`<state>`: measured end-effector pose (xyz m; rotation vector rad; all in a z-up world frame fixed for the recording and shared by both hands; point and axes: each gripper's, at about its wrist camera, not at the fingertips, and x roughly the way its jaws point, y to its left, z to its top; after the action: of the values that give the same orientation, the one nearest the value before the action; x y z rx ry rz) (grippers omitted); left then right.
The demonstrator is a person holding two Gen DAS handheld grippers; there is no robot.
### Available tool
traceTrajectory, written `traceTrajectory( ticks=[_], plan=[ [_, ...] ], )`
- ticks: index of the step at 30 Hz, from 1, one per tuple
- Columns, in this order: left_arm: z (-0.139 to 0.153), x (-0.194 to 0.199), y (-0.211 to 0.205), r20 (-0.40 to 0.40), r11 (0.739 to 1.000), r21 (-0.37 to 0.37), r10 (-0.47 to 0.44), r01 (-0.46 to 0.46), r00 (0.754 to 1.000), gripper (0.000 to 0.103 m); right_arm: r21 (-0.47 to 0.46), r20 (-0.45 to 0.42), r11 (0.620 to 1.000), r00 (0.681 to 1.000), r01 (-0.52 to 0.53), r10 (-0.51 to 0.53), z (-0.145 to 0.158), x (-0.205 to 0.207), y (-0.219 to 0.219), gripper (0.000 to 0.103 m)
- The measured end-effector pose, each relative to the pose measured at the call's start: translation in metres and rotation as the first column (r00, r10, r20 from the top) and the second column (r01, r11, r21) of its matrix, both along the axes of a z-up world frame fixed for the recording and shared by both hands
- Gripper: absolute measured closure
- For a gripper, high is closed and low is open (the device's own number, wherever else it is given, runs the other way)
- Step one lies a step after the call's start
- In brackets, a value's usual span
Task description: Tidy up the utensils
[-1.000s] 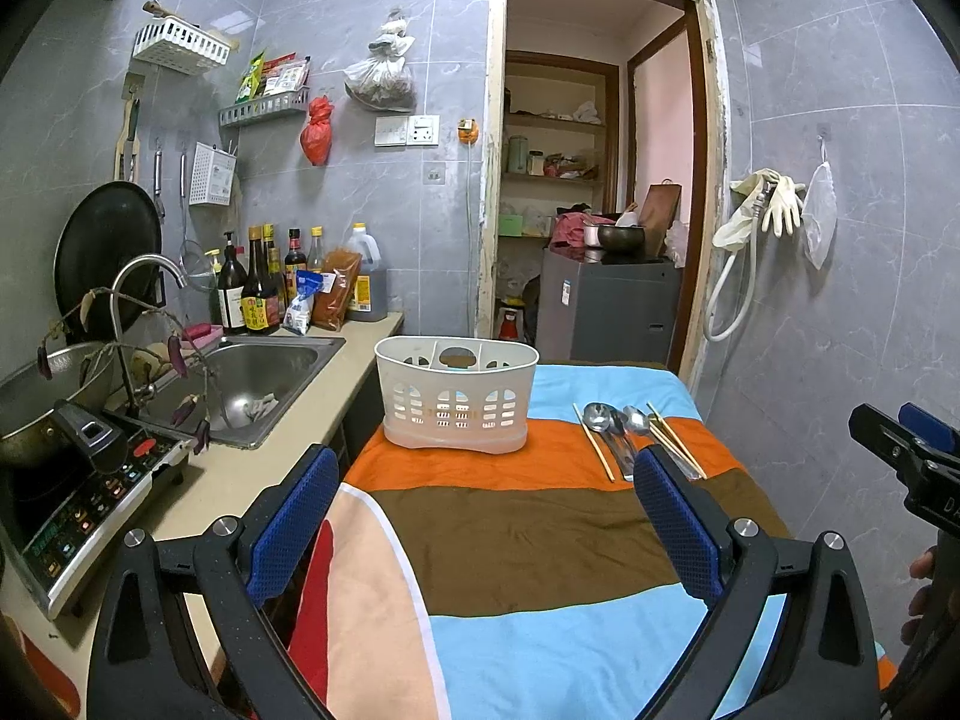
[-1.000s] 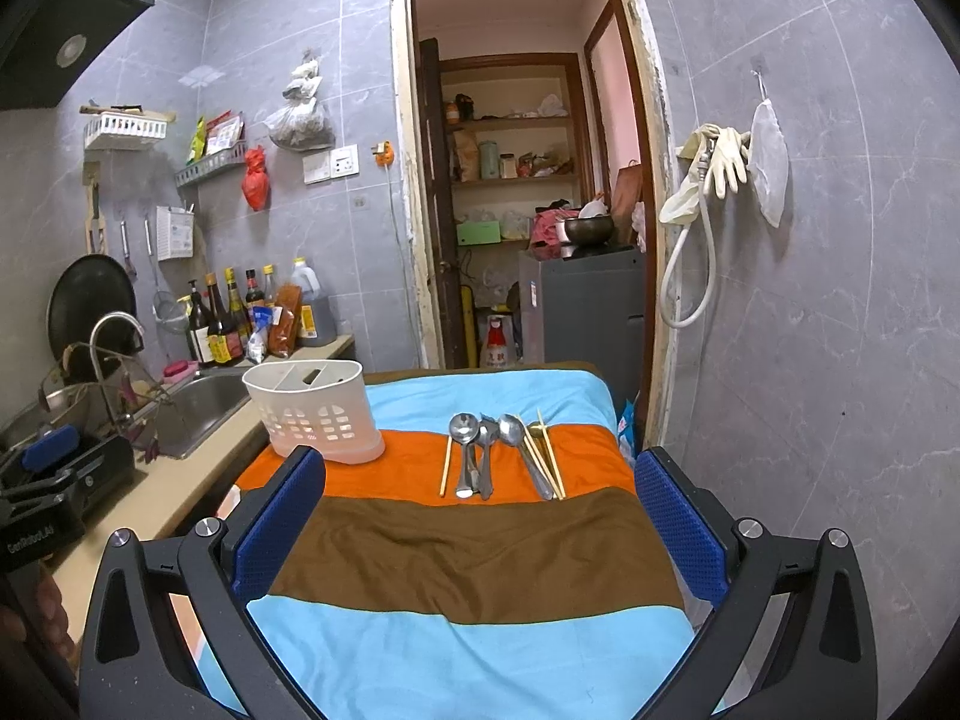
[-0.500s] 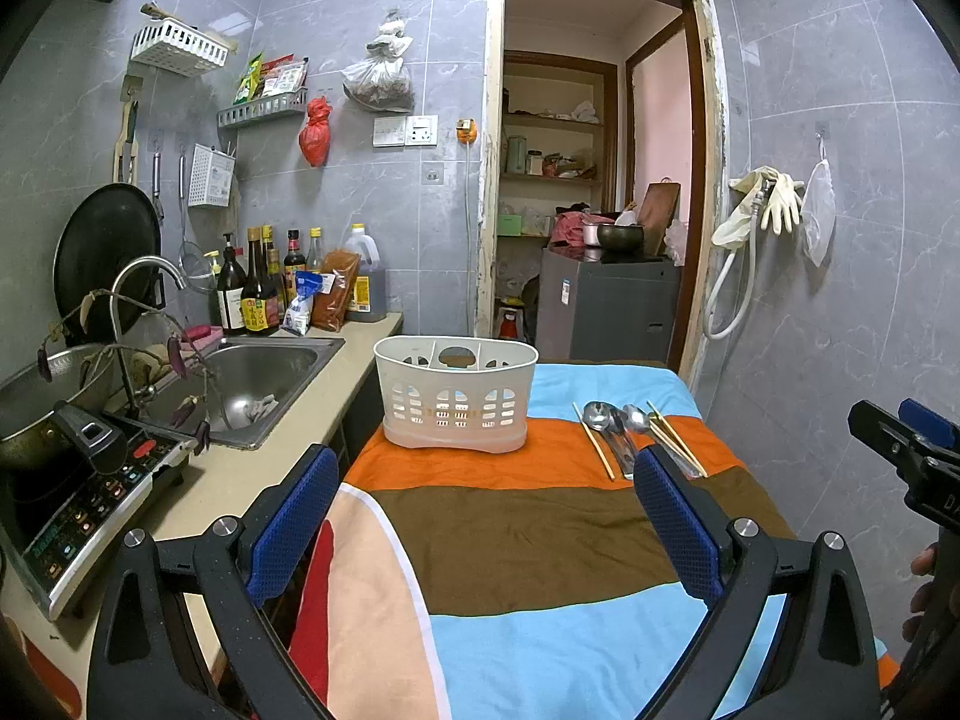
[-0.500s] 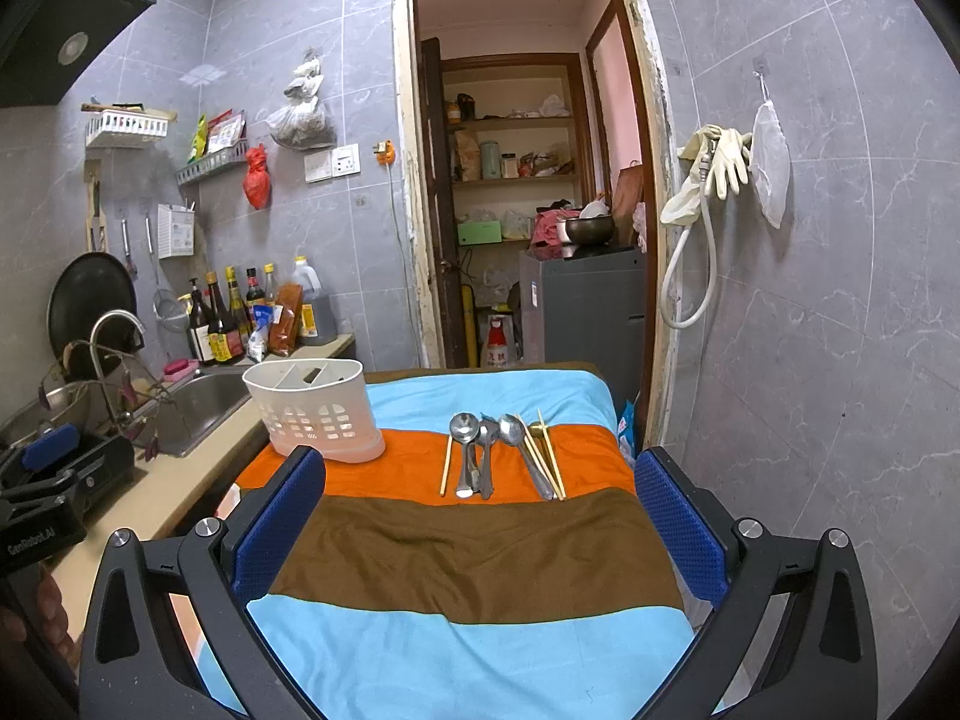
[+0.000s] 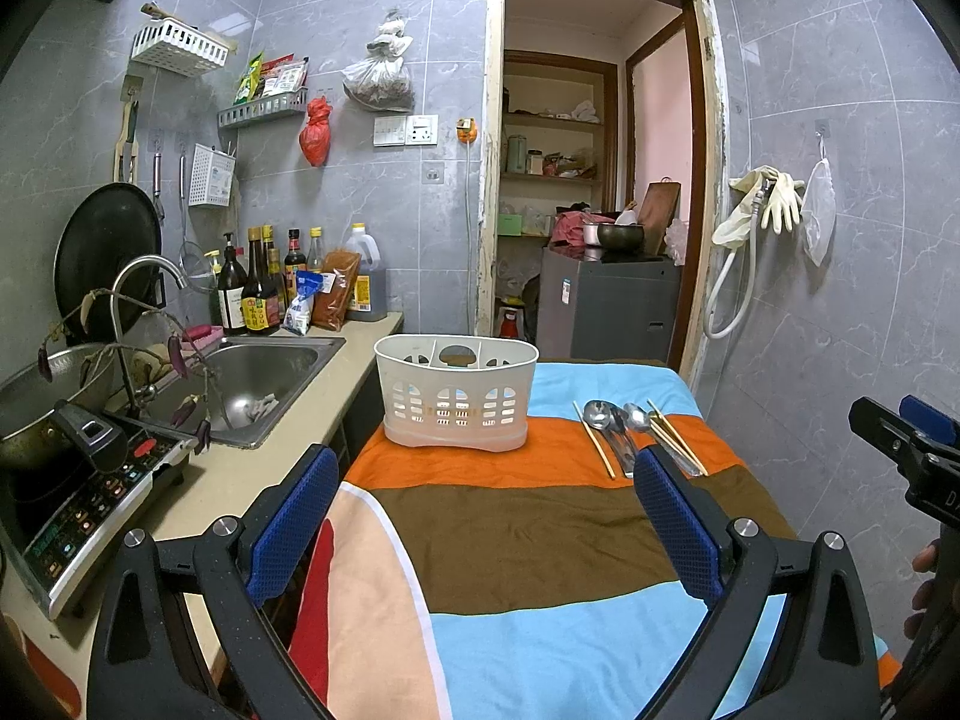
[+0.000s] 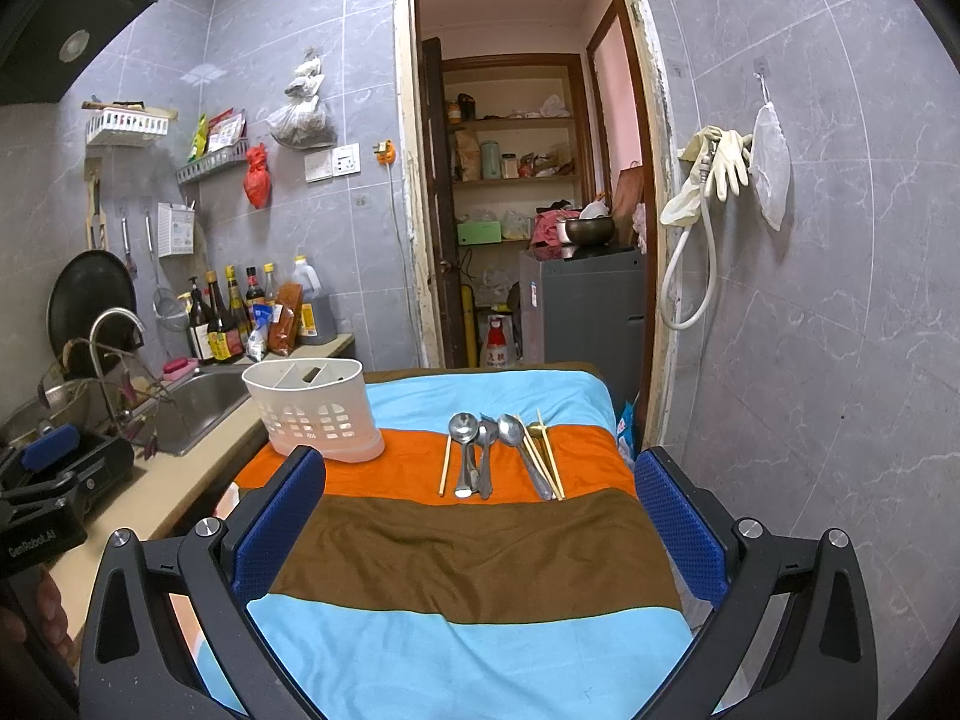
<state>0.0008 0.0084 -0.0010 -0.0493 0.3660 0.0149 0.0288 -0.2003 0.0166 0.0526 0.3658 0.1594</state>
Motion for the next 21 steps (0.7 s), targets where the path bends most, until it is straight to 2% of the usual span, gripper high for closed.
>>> traceTrajectory(
  ticks=[21],
  plan=[
    [-0.0010, -0.0006, 0.0007, -0.002, 1.000, 0.000, 0.000, 0.000, 1.000, 0.006, -0.006, 0.000, 1.000, 1.000, -0.003, 0.003, 0.0008, -0.0003, 0.0022, 0.000]
  ],
)
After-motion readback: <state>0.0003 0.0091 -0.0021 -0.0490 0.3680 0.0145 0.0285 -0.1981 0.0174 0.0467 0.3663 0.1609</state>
